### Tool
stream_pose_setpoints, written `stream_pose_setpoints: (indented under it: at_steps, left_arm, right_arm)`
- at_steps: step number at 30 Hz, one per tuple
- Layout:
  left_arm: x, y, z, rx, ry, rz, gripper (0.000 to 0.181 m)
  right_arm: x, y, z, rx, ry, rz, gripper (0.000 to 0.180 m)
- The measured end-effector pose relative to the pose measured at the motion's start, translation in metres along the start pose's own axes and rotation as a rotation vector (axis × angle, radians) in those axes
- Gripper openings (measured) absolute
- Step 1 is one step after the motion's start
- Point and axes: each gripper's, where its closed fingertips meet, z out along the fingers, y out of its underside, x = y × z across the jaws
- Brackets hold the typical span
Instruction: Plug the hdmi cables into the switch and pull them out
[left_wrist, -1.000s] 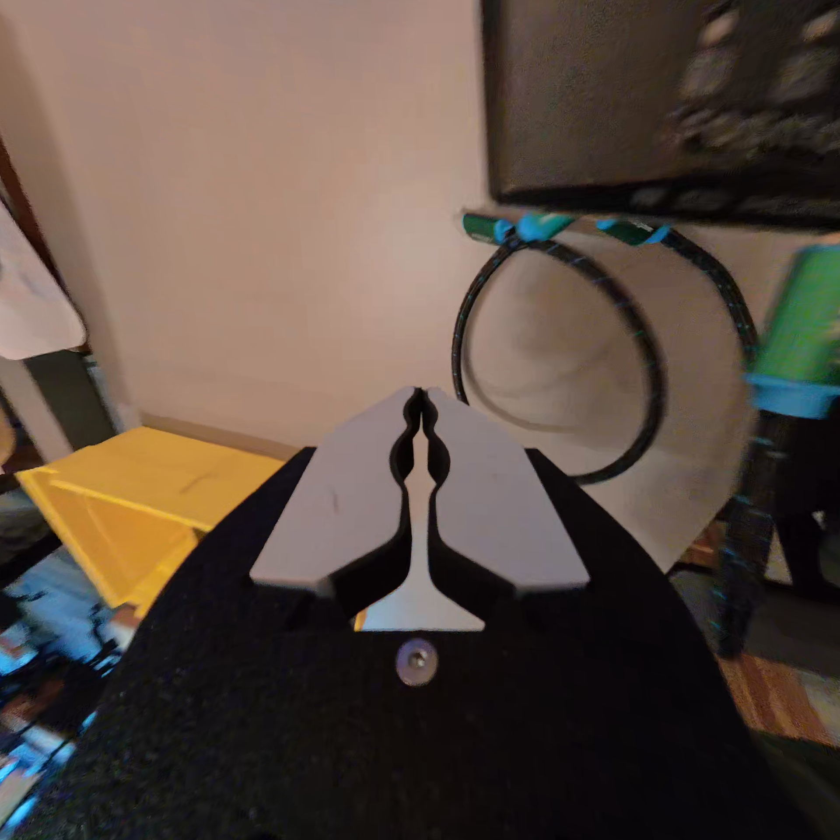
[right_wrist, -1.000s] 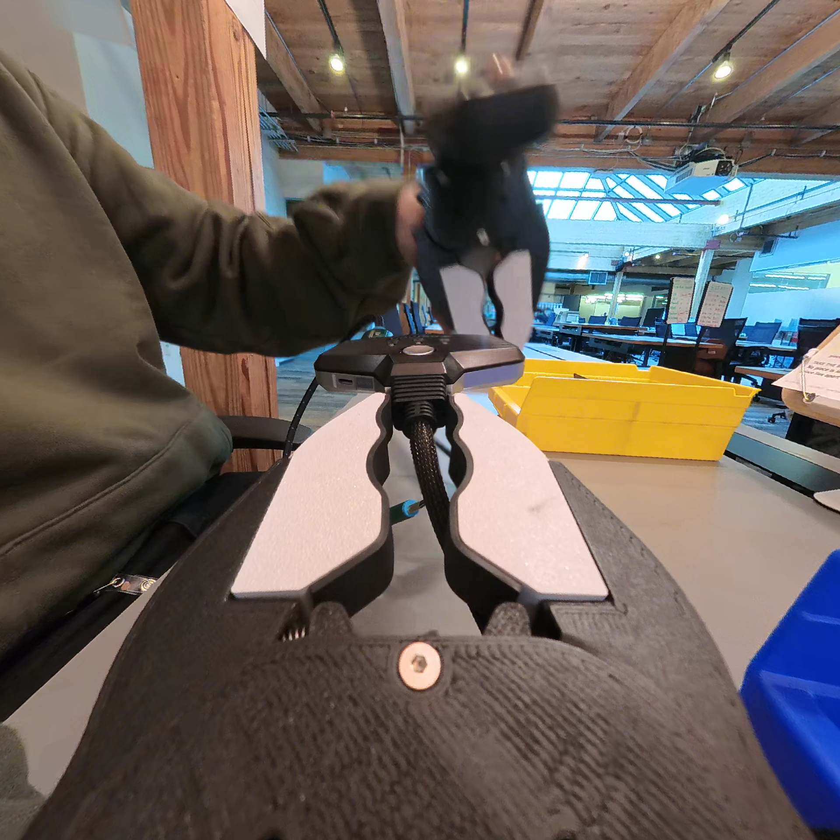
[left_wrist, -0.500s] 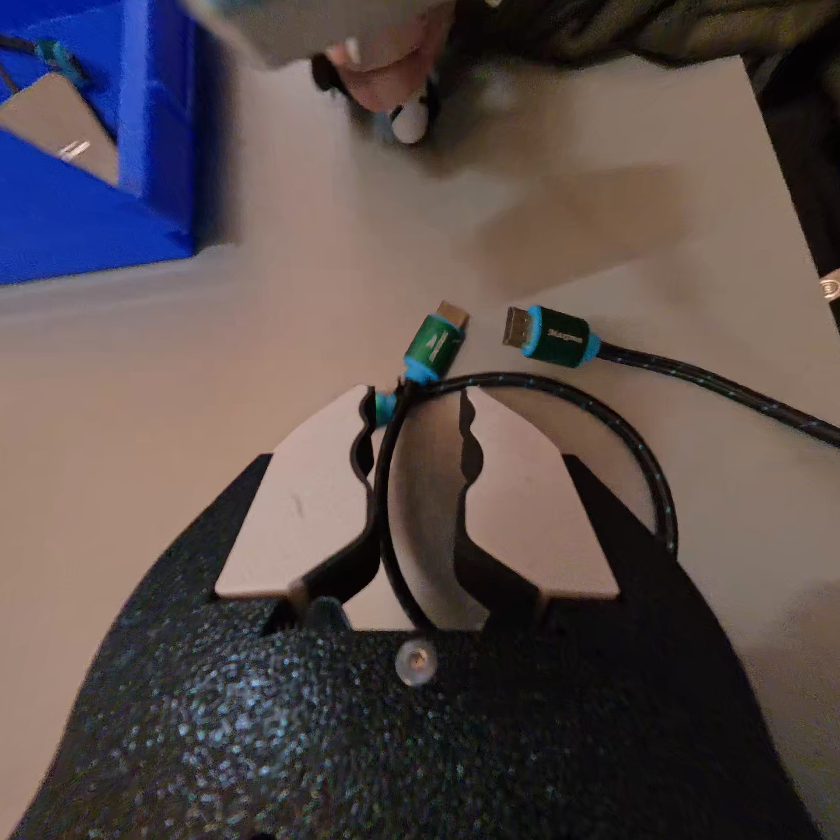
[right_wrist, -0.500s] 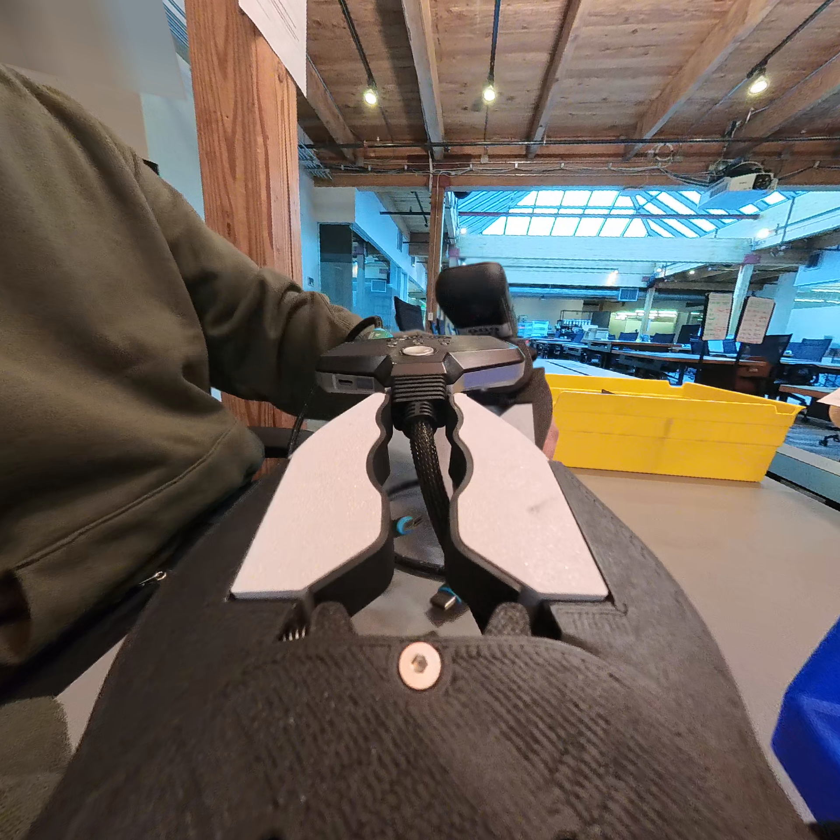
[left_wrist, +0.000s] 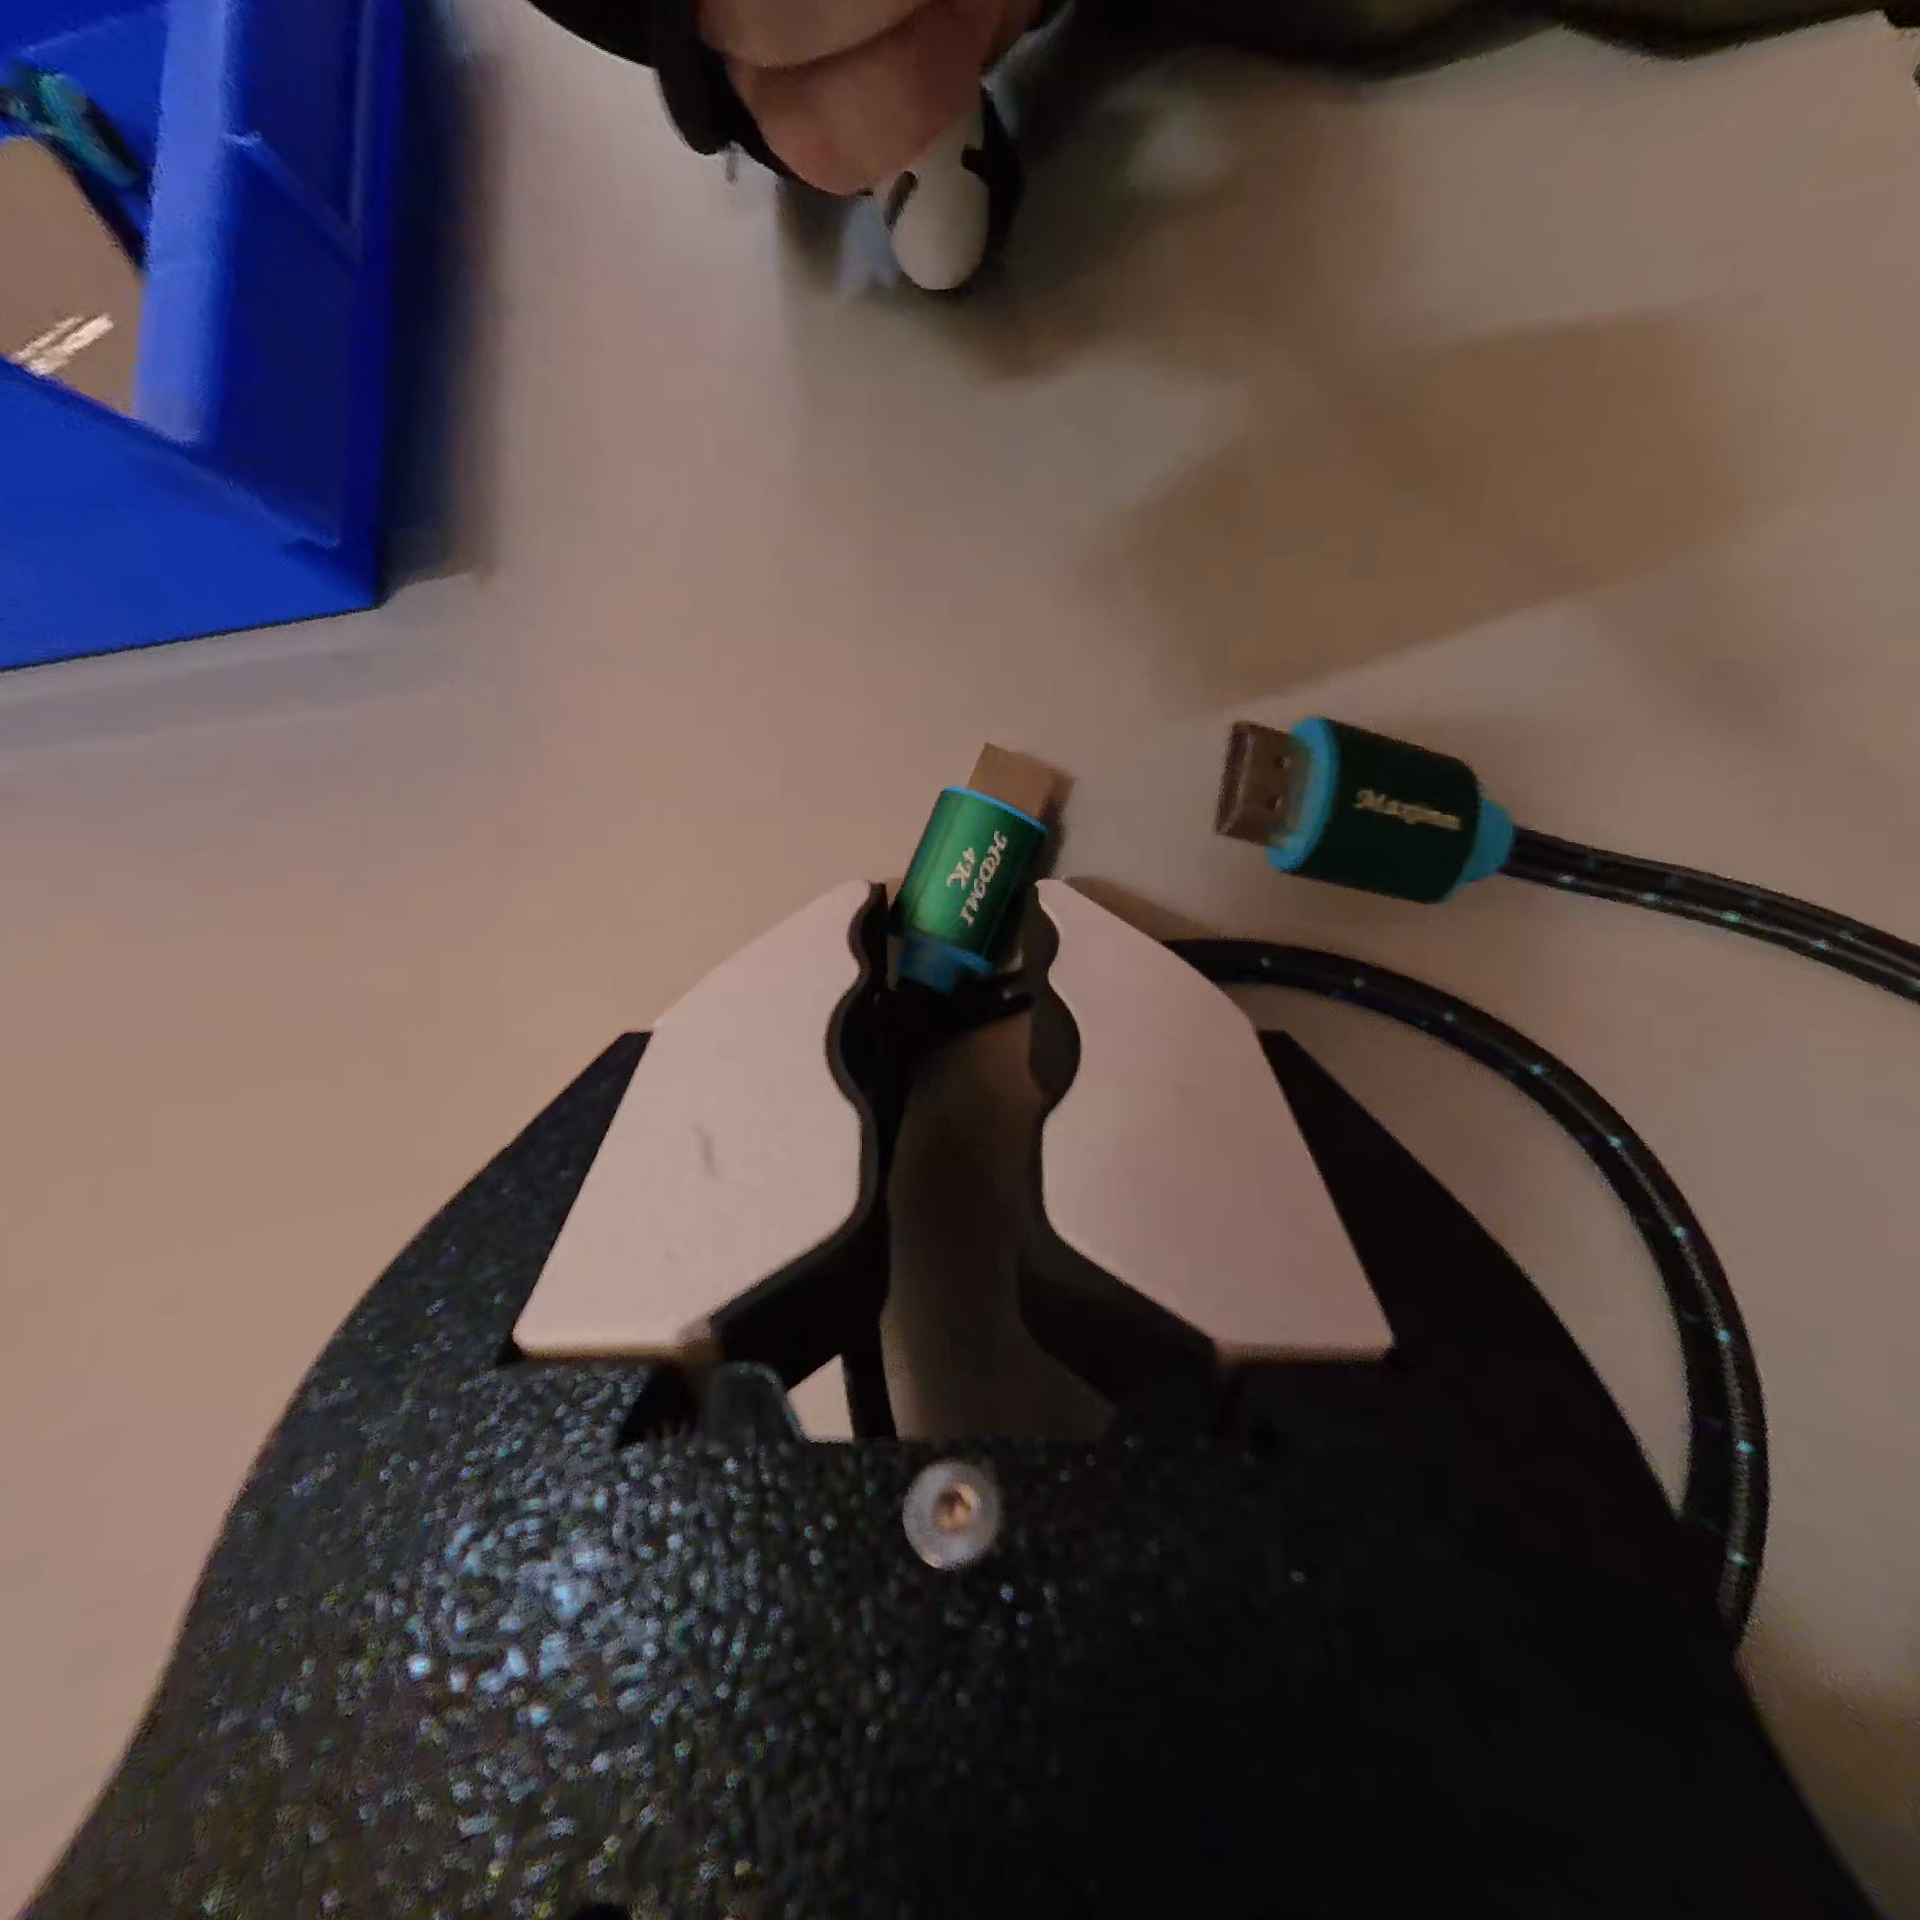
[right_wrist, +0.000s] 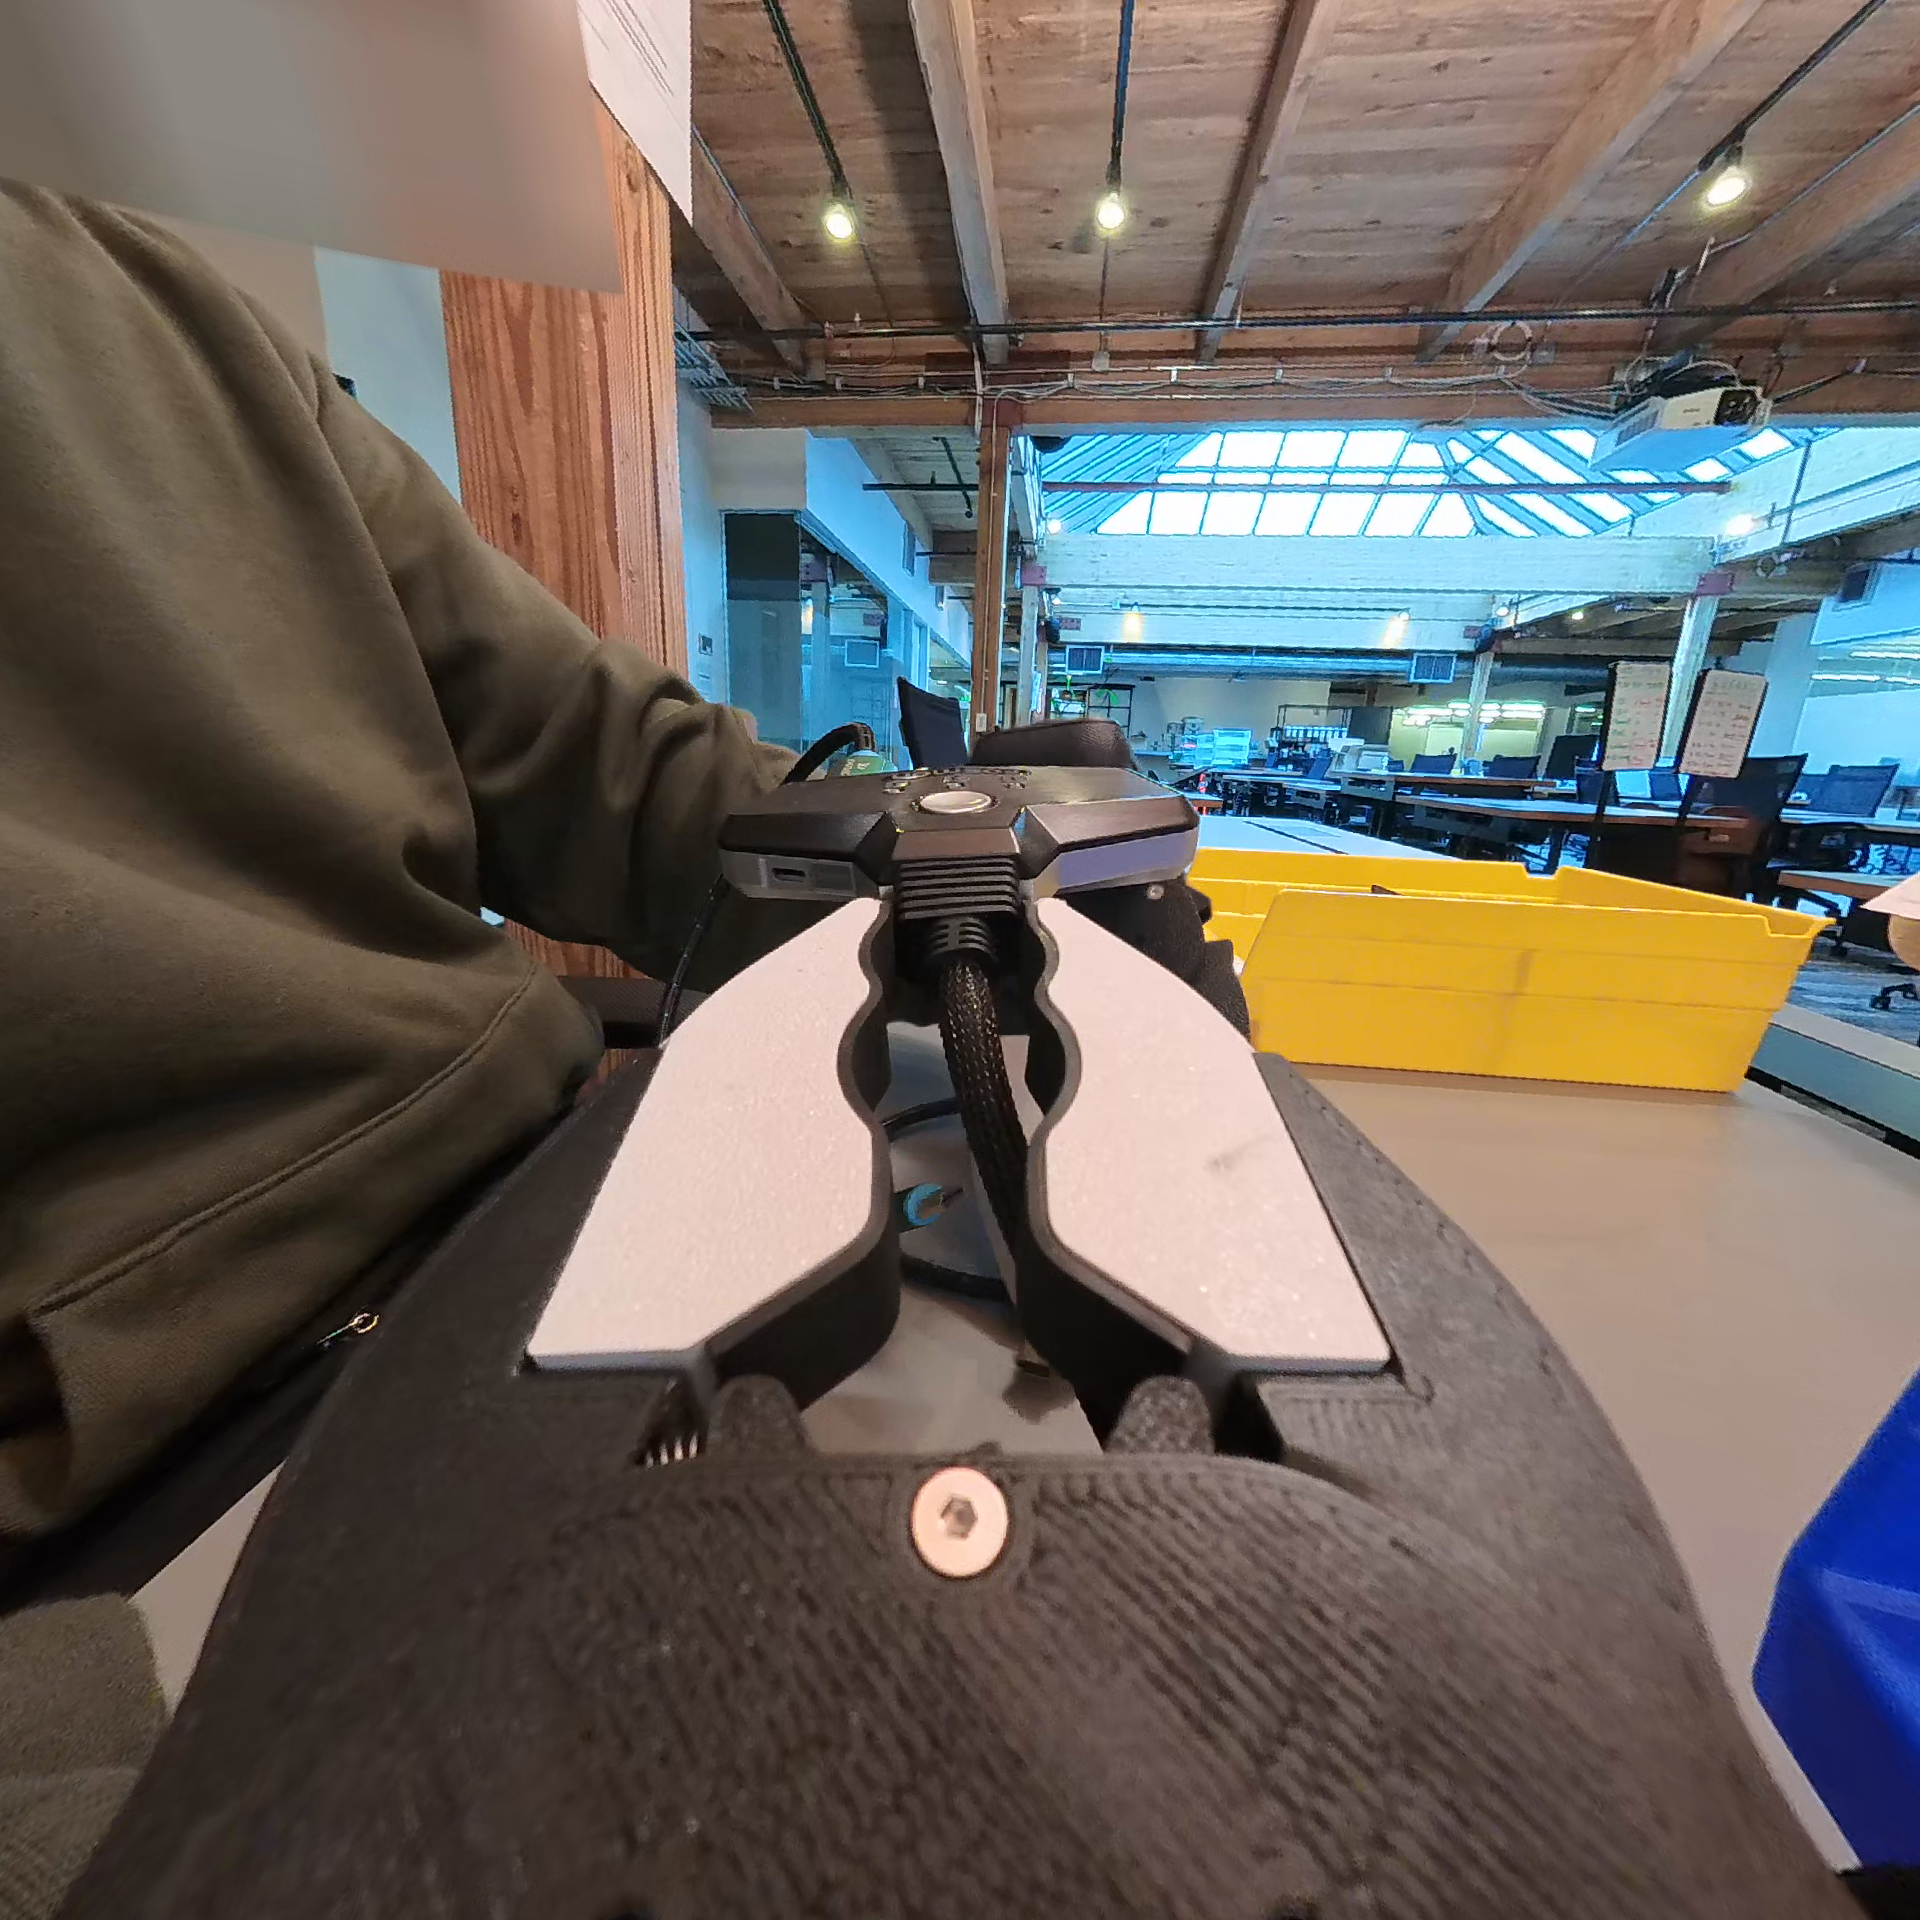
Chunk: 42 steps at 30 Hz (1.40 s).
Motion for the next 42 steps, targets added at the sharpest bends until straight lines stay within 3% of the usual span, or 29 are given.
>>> stream_pose_setpoints:
  at_steps: [5,13,24,33,37,42]
  left_arm:
    - [-0.024,0.011,-0.005,-0.043,-0.195,-0.096,0.023]
    - [-0.042,0.025,-0.012,-0.064,-0.318,-0.377,0.023]
    - [-0.04,0.022,-0.021,0.018,-0.356,-0.246,0.024]
    - [-0.045,0.026,-0.024,-0.008,-0.437,-0.289,0.02]
    - [-0.053,0.042,-0.041,-0.018,-0.479,-0.422,0.02]
    - [-0.068,0.056,-0.103,-0.108,-0.515,-0.505,0.019]
  right_arm:
    - [0.002,0.0,0.0,0.0,0.016,-0.004,0.022]
    - [0.011,0.001,0.001,-0.011,0.077,-0.032,0.022]
    - [0.011,0.002,0.002,-0.018,0.072,-0.025,0.022]
    - [0.012,0.002,0.002,-0.02,0.075,-0.021,0.022]
    - [0.011,0.004,0.003,-0.03,0.083,-0.034,0.022]
    - [0.01,0.006,0.005,-0.05,0.073,-0.037,0.022]
